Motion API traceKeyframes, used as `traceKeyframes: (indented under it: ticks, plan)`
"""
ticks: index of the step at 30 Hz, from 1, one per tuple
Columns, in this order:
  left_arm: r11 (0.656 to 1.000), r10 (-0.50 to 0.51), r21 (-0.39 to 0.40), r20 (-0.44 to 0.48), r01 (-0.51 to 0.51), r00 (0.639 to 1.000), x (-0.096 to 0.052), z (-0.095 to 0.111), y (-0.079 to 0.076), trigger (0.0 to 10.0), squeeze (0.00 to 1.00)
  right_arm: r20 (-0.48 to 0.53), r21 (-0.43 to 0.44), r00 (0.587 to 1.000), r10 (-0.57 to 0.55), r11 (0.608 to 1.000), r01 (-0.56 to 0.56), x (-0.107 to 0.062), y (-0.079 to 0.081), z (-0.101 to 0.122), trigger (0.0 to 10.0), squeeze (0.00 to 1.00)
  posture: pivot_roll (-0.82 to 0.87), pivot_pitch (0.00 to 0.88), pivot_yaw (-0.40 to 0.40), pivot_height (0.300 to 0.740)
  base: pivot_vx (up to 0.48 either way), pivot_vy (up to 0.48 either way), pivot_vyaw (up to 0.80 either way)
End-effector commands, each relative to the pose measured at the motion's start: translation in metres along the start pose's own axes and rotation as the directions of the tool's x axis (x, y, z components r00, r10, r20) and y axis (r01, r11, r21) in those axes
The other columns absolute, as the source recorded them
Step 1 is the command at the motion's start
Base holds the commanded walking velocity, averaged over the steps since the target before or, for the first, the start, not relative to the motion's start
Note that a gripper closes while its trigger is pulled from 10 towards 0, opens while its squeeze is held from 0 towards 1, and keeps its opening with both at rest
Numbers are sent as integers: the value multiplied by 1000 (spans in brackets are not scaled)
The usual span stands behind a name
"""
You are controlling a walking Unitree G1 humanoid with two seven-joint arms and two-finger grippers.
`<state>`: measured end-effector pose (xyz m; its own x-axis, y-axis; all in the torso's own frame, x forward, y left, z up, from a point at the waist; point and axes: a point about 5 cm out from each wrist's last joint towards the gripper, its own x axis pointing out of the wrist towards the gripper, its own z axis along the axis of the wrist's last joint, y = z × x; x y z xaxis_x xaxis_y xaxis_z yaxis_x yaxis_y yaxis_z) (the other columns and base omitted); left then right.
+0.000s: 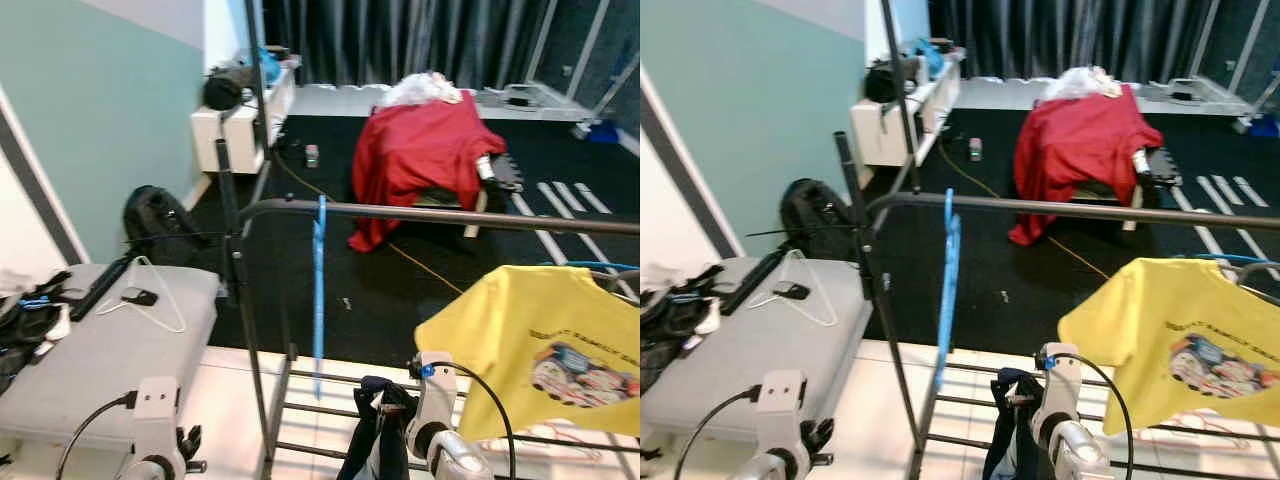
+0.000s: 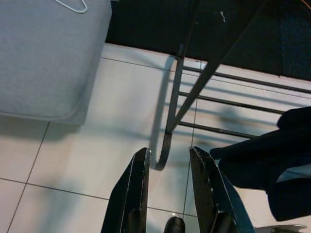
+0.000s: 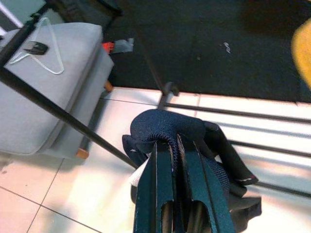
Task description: Hang hanger
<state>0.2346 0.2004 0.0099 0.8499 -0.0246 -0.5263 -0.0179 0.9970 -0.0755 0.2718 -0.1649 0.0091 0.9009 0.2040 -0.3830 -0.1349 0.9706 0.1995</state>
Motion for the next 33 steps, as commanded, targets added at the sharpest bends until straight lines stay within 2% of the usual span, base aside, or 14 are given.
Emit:
traceKeyframes:
  ticks: [1,12,15,18,21,25,33]
  plan:
    - [1000,-9,21,-1,9,1000,1,-2,-3,10000,0,21,-15,1000,18,1000,-17,2,4,4,10000,0,-45,7,-21,735,0,0,800]
    - [998,-36,43,-3,36,999,2,-1,-8,10000,0,18,-11,1000,14,1000,-13,1,3,2,10000,0,-50,22,-17,735,0,0,800]
    - [996,-45,83,-5,45,999,3,-4,-7,10000,0,2,-15,1000,11,1000,-11,0,1,-2,10000,0,-58,27,-19,735,0,0,800]
    - [995,-42,86,-7,43,999,4,-6,-3,10000,0,-26,-28,999,25,999,-25,-2,0,-7,10000,0,-65,38,-16,735,0,0,800]
    - [995,-56,80,6,56,998,7,-2,-4,10000,0,-123,-83,990,65,994,-76,-7,-3,-25,10000,0,-68,42,-12,735,0,0,800]
    - [993,-71,92,1,70,998,8,-3,-5,10000,0,-155,-72,987,32,996,-44,-12,-9,-35,10000,0,-70,41,-9,735,0,0,800]
    - [991,-91,100,-3,91,996,13,-6,-5,10000,0,-139,-53,990,-13,999,5,-16,-11,-37,10000,0,-83,52,0,735,0,0,800]
